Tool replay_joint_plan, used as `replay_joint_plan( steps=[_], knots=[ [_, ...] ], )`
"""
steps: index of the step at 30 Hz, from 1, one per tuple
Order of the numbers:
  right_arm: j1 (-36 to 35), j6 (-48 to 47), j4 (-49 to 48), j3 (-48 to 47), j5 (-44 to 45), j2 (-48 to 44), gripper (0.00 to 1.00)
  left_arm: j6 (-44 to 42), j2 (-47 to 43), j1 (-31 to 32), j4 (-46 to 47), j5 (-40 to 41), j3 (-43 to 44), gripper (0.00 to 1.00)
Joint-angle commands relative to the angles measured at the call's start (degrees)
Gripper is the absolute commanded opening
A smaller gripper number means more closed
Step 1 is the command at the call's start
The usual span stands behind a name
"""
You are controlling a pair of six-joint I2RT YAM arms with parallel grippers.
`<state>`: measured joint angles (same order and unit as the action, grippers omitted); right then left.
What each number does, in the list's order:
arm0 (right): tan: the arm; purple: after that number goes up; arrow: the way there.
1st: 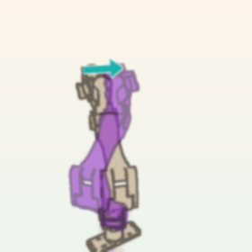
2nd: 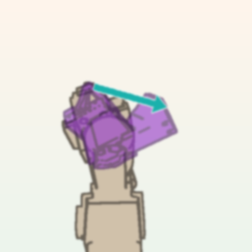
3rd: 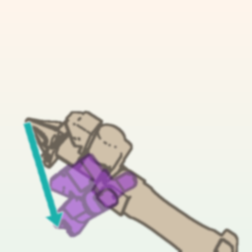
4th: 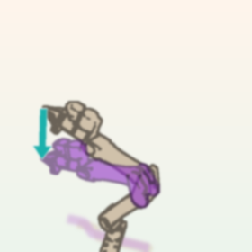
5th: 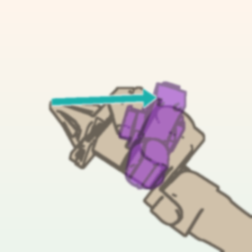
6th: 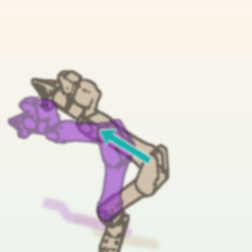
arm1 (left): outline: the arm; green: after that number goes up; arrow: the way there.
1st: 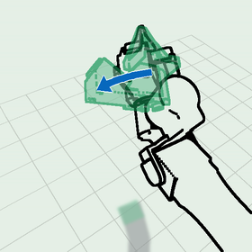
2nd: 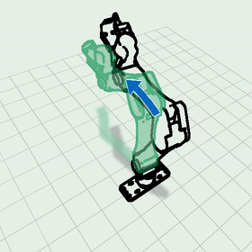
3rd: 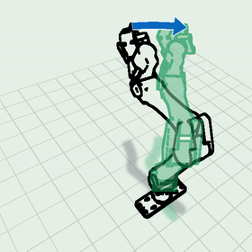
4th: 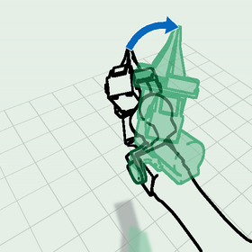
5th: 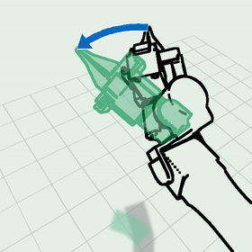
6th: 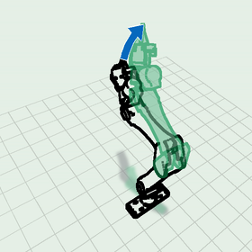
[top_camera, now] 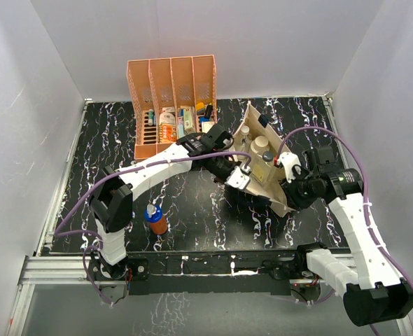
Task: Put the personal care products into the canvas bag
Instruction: Adjust the care product in the canvas bag.
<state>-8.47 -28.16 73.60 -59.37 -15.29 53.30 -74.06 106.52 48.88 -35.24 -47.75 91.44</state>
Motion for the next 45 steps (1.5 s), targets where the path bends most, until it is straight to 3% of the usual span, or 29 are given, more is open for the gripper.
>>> replay_joint_plan(
  steps=[1,17,25,30,33,41,45],
  knots=[
    [0.2,0.3,2.9,2.1,2.7,-1.1,0.25,-2.8,1.4,0.3,-2.6,-2.2,-2.0,0.07],
    [0.2,-0.5,-0.5,2.9,2.9,0.4,0.31,-4.6,2.9,0.5,-4.9,-3.0,-1.5,0.07],
    [0.2,5.8,-6.7,-7.3,3.3,6.5,0.50,-1.9,2.5,0.5,-3.3,-2.9,1.4,0.06],
    [0.2,9.1,-11.4,-8.3,3.6,9.5,0.63,-0.3,2.1,0.5,-1.2,-3.1,2.1,0.06],
    [0.2,10.2,-13.3,-7.1,4.9,10.9,0.82,-0.1,1.9,0.5,-0.6,-2.9,2.0,0.06],
    [0.3,12.5,-17.5,-1.6,10.7,11.0,0.96,1.6,1.8,0.5,1.7,-2.6,1.2,0.06],
    [0.2,13.2,-19.4,2.2,12.2,10.9,0.98,2.0,1.8,0.6,2.5,-2.4,0.9,0.06]
  ],
)
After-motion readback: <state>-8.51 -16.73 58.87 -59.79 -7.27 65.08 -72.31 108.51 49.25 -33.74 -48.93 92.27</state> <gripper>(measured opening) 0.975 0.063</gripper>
